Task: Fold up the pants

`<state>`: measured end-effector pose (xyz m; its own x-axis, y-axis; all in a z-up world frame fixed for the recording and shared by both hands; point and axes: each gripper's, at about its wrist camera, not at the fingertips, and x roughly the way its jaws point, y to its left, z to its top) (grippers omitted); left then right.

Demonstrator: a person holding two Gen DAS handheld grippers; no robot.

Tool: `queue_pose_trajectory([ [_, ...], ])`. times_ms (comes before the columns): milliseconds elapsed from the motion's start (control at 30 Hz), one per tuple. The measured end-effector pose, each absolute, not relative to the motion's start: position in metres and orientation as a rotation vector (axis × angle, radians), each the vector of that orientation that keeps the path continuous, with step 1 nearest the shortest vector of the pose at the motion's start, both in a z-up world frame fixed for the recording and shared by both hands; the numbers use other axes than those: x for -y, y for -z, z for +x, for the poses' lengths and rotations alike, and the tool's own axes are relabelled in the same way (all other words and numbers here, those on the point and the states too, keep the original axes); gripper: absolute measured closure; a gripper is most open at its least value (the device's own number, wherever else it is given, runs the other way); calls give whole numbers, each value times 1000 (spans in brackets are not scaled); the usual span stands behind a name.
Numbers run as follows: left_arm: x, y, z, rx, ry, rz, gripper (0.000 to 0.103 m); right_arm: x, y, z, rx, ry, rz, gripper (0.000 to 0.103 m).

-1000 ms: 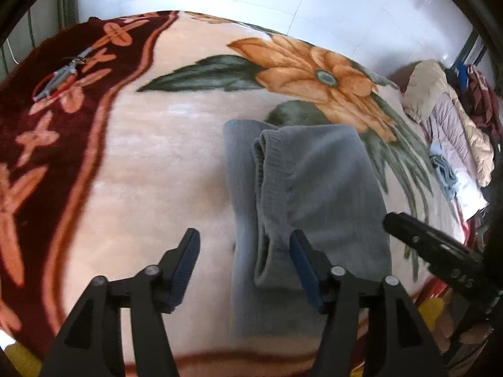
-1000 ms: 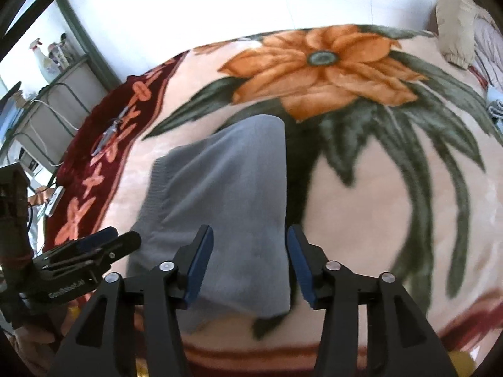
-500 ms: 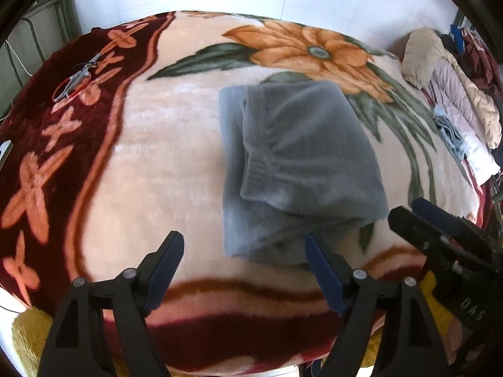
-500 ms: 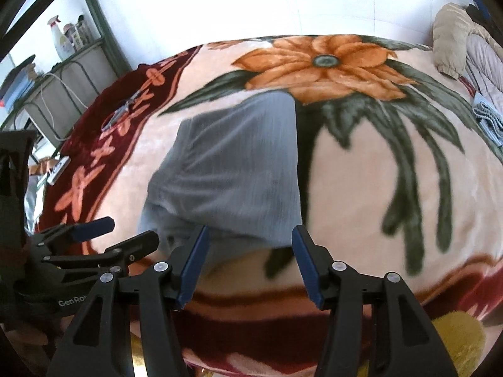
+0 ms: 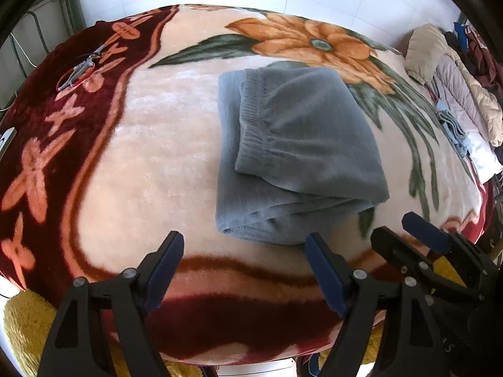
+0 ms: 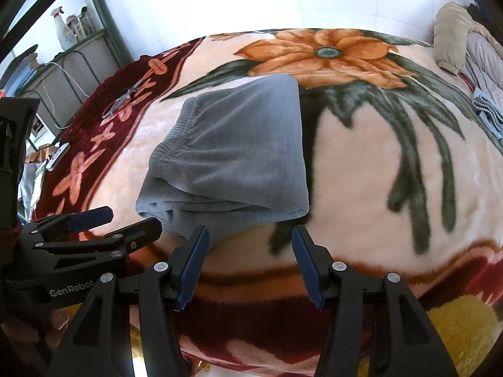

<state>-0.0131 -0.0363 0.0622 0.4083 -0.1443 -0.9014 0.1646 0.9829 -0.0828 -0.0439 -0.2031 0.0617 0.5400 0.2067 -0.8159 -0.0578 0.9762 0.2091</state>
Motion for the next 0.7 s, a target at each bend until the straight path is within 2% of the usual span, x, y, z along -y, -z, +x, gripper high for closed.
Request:
queue_pose_trajectory([
  [700,32,-60,-18,-1141,192,19,20,205,-61,-46,-991,-158,163,47],
])
